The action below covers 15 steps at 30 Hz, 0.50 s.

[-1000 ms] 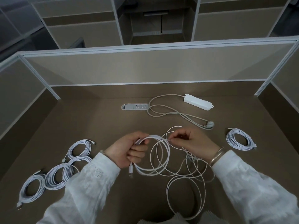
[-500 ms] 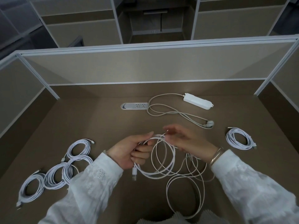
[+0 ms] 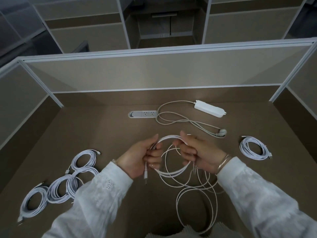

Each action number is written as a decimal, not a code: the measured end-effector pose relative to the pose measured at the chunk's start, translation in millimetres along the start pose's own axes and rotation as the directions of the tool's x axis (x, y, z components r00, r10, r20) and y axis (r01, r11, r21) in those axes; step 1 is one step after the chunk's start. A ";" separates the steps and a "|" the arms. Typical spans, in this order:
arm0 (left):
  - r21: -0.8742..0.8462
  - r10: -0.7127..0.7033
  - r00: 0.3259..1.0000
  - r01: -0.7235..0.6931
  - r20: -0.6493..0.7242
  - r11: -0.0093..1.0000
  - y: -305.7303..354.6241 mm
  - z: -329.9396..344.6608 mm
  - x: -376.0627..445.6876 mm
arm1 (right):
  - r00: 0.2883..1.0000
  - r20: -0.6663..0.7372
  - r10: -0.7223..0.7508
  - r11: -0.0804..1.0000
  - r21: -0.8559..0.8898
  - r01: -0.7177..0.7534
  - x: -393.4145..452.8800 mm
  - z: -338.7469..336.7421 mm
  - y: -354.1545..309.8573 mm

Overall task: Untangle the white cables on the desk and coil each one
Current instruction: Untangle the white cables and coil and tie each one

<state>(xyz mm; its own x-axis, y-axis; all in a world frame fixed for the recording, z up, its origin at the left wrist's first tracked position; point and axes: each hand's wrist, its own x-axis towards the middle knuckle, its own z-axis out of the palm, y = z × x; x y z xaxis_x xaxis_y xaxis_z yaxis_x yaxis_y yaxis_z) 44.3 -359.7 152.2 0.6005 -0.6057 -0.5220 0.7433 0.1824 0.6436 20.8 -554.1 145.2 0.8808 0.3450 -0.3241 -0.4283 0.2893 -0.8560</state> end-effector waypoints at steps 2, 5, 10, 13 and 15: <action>-0.066 0.004 0.999 -0.001 0.047 0.998 -4.3 1.2 1.8 | 0.998 -0.029 0.064 0.992 0.114 -0.060 1.4 0.8 0.7; -0.163 -0.003 0.977 0.038 0.212 0.986 -8.4 -6.6 0.6 | 0.996 -0.029 0.081 0.993 0.091 -0.078 4.1 0.2 3.2; -0.102 -0.070 0.955 0.104 0.287 0.989 -6.5 -11.1 1.0 | 0.995 -0.011 0.096 0.995 -0.036 -0.096 5.3 3.6 1.1; 0.010 -0.042 0.992 0.041 0.117 0.999 0.1 -0.2 1.5 | 0.999 -0.037 0.033 0.997 -0.065 -0.036 8.4 6.0 2.2; 0.076 0.030 0.999 -0.031 0.010 0.997 7.4 5.5 0.4 | 0.998 -0.061 -0.023 0.997 -0.072 0.018 14.5 4.9 8.8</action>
<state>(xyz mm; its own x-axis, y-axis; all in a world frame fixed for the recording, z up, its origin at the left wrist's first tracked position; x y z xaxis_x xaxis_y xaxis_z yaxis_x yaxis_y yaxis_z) 48.4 -362.9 159.8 0.6200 -0.6073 -0.4968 0.6996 0.1413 0.7004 28.8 -542.2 135.0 0.9009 0.2837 -0.3285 -0.3965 0.2301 -0.8887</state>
